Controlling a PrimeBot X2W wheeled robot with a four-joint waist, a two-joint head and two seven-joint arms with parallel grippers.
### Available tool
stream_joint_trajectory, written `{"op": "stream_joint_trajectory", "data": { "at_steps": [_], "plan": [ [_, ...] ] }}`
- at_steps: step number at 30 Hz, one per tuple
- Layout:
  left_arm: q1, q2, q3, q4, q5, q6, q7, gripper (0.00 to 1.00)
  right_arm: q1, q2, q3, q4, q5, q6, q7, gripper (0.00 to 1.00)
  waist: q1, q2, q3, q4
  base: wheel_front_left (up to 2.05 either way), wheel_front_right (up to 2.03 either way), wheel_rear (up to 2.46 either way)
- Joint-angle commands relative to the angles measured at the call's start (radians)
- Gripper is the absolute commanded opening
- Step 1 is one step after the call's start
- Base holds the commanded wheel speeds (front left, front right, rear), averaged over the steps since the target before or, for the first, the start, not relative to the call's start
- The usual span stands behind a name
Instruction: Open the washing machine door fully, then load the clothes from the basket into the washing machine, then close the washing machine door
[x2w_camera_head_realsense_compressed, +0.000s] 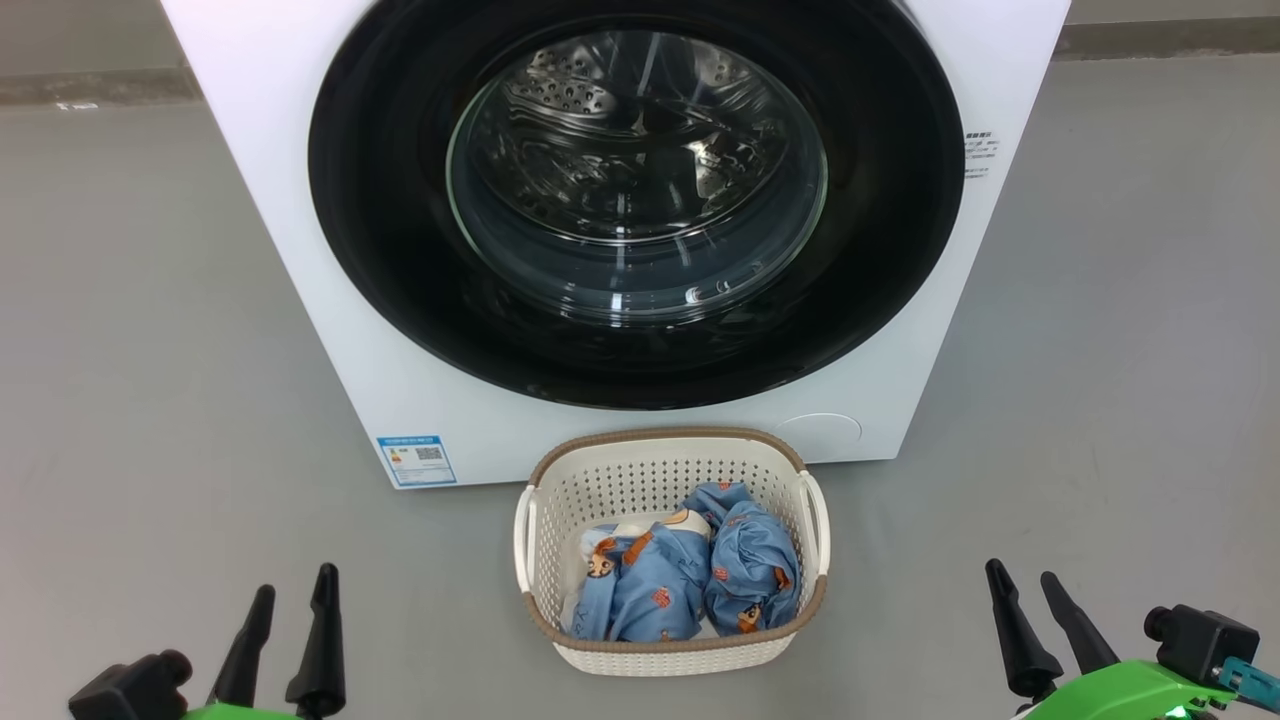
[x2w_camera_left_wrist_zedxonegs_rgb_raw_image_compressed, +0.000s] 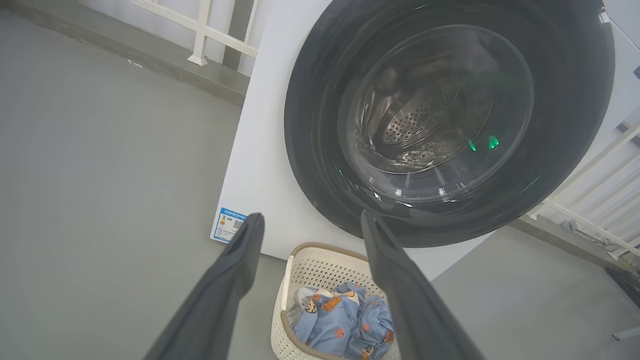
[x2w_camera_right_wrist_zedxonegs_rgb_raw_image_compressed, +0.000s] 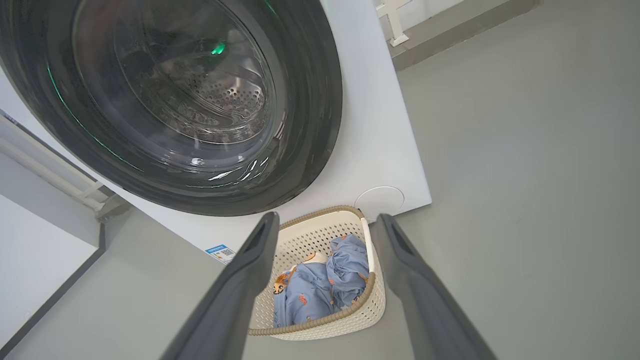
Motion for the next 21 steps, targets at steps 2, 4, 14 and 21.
{"op": "stream_joint_trajectory", "data": {
  "at_steps": [2,4,14,21],
  "plan": [
    [-0.012,0.023,0.02,-0.034,0.044,-0.002,-0.019,1.0,-0.037,-0.016,0.016,-0.019,-0.043,0.001,-0.017,1.0,0.0,-0.0001,0.0,-0.001,0.0,0.0,0.0],
    [-0.011,0.025,0.019,-0.035,0.067,-0.002,-0.025,1.0,-0.037,-0.015,0.014,-0.019,-0.066,0.001,-0.022,1.0,0.0,-0.0001,0.0,-0.002,0.0,0.0,0.0],
    [-0.007,0.034,0.012,-0.04,0.174,-0.002,-0.053,1.0,-0.031,-0.018,0.009,-0.018,-0.18,0.001,-0.052,1.0,0.0,-0.0001,0.002,0.0,0.0,0.0,0.0],
    [0.0,0.04,0.008,-0.037,0.246,-0.002,-0.073,1.0,-0.023,-0.022,-0.005,-0.022,-0.26,0.001,-0.072,1.0,0.0,-0.0001,0.001,-0.002,0.0,0.0,0.0]
  ]
}}
